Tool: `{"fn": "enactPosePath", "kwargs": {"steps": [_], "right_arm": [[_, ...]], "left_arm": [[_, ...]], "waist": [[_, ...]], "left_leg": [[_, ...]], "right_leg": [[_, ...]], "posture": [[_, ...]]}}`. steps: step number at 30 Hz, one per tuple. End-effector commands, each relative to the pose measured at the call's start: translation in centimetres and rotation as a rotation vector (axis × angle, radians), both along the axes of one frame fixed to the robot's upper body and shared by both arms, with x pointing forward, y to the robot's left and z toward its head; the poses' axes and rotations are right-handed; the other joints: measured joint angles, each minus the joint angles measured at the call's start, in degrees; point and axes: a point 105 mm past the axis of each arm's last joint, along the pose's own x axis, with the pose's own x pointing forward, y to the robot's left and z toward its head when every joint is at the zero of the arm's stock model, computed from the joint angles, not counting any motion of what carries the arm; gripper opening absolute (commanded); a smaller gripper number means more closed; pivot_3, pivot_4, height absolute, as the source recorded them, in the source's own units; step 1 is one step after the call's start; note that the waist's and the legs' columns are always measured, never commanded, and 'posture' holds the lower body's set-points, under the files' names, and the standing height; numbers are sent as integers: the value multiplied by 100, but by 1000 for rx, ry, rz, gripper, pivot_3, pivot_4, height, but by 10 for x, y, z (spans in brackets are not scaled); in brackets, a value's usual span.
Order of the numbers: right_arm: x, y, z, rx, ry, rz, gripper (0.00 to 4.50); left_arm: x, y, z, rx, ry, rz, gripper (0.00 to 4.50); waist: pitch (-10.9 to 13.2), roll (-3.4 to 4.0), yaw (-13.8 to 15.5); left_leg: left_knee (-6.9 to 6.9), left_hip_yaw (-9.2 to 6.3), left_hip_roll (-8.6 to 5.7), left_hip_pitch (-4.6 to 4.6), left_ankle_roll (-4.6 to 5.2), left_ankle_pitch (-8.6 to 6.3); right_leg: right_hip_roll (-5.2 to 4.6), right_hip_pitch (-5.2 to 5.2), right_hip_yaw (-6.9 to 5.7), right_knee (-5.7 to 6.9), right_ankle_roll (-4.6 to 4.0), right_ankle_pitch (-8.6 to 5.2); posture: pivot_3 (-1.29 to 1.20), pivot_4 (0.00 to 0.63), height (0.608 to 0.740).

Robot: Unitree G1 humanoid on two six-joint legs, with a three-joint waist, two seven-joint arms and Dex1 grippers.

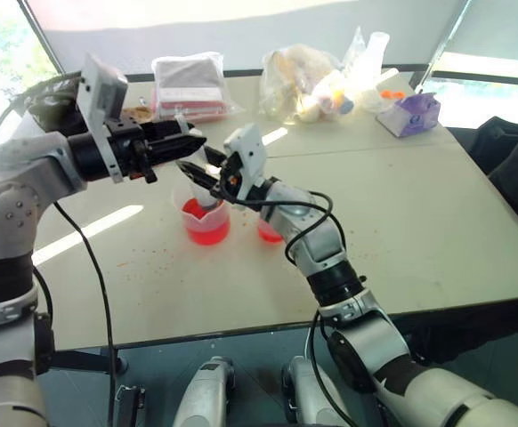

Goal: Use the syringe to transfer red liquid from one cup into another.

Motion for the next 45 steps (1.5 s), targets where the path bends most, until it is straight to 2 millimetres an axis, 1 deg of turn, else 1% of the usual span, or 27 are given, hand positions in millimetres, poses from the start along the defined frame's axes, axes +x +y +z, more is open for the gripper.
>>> {"fn": "enactPosePath", "kwargs": {"steps": [1,2,6,7,9,13,20,26,36,45], "right_arm": [[-14,13,17,36,-67,54,1393],[-15,13,16,34,-66,56,1393],[-15,13,10,28,-50,59,1393],[-15,13,8,26,-46,61,1393],[-15,14,6,24,-37,62,1393],[-14,14,-1,29,33,86,1393],[-17,15,-10,14,62,101,1393],[-19,15,-13,7,69,108,1393],[-23,16,-20,-10,85,124,1393],[-24,17,-21,-18,86,130,1393]], "left_arm": [[-8,-9,6,-2,-38,-40,1267],[-8,-9,8,-7,-42,-37,995],[-7,-10,15,-22,-61,-33,144],[-7,-10,18,-28,-67,-31,25],[-6,-10,21,-36,-72,-26,25],[-3,-9,26,-39,-86,-2,25],[-2,-9,40,-66,-117,6,25],[0,-7,49,-80,-137,15,25],[1,-6,53,-90,-151,23,25],[2,-4,57,-95,-162,28,25]], "waist": [[0,0,-2],[0,0,-2],[0,0,-1],[0,0,2],[0,0,1],[0,0,-1],[0,0,3],[0,0,-2],[0,0,2],[0,0,0]], "left_leg": [[0,0,0,0,0,0],[0,0,0,0,0,0],[0,0,0,0,0,0],[0,0,0,0,0,0],[0,-1,0,0,0,0],[0,-1,0,0,0,0],[-1,-1,0,0,0,0],[-1,-1,-1,0,0,0],[0,-1,-1,0,-1,0],[0,-1,-1,0,-1,0]], "right_leg": [[0,0,0,0,0,0],[0,0,0,0,0,0],[-1,0,0,0,0,0],[-1,0,0,0,0,0],[0,0,0,0,0,0],[0,0,0,0,0,0],[0,0,-1,0,0,0],[1,0,-1,0,0,0],[0,1,-1,0,0,0],[1,0,-1,0,0,0]], "posture": [[0,150,736],[0,150,736],[0,150,736],[0,150,736],[0,150,736],[0,150,736],[0,150,736],[0,150,736],[0,150,736],[0,150,736]]}}
